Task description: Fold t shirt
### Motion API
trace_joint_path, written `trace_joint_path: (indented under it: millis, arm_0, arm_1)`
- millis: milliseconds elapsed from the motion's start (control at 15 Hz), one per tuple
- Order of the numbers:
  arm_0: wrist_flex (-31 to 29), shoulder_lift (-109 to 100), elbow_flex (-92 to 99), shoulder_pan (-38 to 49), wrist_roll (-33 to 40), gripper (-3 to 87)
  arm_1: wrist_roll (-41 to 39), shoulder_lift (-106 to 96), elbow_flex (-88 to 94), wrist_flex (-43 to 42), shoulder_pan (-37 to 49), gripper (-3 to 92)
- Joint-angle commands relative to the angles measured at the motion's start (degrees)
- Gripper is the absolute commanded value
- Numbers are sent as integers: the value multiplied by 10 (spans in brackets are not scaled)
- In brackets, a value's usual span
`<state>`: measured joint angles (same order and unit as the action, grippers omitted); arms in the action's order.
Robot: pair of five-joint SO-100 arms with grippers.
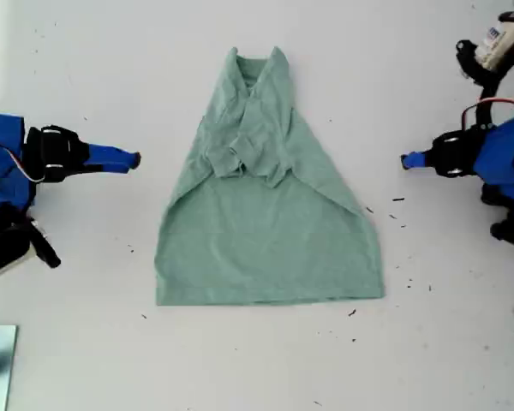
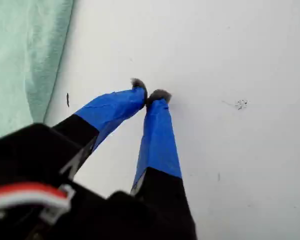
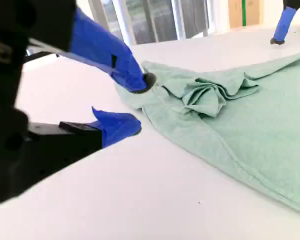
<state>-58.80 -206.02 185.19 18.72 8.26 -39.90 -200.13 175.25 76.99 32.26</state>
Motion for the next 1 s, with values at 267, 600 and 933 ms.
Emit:
trace_joint_path:
  millis: [267,600,933]
  arm_0:
    - [0,-4,1,-40,0,-2]
    - [1,-4,0,-99,0,-2]
    - [-4,-4,5,-123,-3,-2]
  arm_1:
    - [-25,-8,25,2,171,39]
    - [-77,-8,25,2,-40,36]
    - [359,-10,-11,18,-149,82]
